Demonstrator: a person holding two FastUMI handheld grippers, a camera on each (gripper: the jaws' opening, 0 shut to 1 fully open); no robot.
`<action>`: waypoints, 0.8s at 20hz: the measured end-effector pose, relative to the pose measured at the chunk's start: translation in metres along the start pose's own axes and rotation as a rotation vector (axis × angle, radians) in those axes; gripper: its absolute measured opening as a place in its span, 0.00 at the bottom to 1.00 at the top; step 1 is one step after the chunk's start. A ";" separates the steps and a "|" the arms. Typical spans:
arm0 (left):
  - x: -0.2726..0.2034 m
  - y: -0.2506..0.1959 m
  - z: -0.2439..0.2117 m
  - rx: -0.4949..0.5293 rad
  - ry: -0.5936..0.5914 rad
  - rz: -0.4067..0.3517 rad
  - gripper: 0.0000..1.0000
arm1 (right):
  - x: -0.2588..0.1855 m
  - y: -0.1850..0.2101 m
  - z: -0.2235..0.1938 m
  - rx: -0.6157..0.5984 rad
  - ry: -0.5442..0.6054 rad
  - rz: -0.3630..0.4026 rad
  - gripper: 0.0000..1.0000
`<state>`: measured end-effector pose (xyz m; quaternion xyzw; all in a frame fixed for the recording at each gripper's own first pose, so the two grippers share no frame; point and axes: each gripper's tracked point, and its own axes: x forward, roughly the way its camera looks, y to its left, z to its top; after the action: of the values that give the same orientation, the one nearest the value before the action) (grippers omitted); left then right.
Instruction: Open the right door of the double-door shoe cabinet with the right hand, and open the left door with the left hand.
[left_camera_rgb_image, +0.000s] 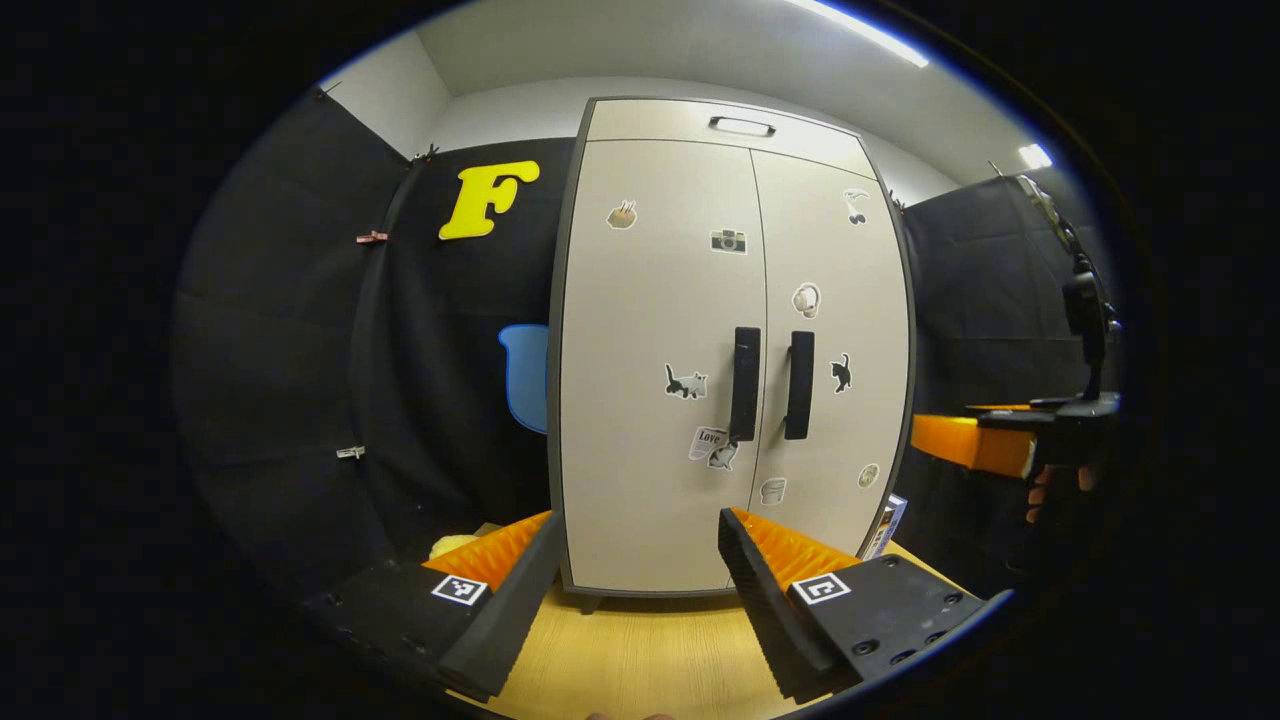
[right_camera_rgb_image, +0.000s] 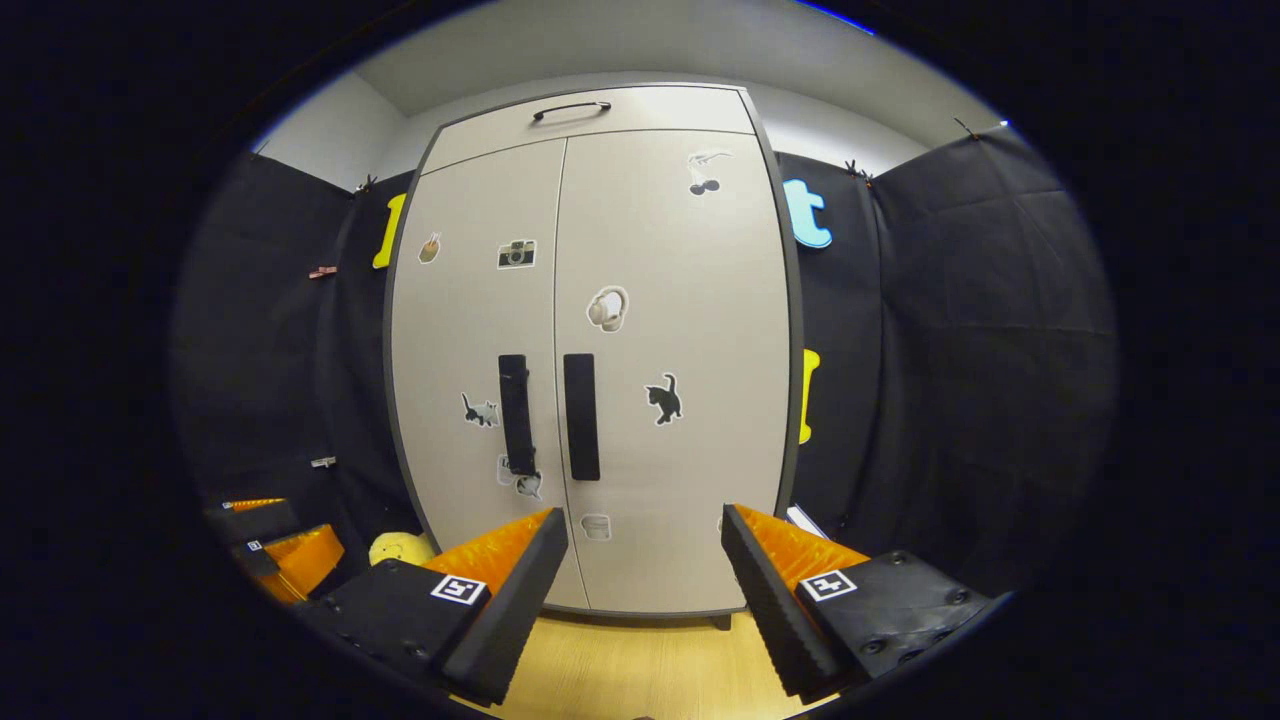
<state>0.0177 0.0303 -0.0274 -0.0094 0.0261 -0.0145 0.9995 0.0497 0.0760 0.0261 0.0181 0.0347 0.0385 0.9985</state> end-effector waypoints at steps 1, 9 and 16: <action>0.000 0.001 -0.002 -0.002 0.006 0.005 0.95 | 0.007 0.005 0.005 0.003 0.003 0.013 0.98; -0.011 0.024 -0.018 -0.052 0.046 0.041 0.95 | 0.079 0.024 0.047 -0.035 -0.034 0.005 0.98; -0.020 0.051 -0.036 -0.048 0.072 0.100 0.95 | 0.141 0.048 0.045 -0.062 -0.057 0.008 0.98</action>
<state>-0.0029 0.0807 -0.0635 -0.0314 0.0628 0.0359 0.9969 0.1900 0.1336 0.0633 -0.0118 0.0050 0.0428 0.9990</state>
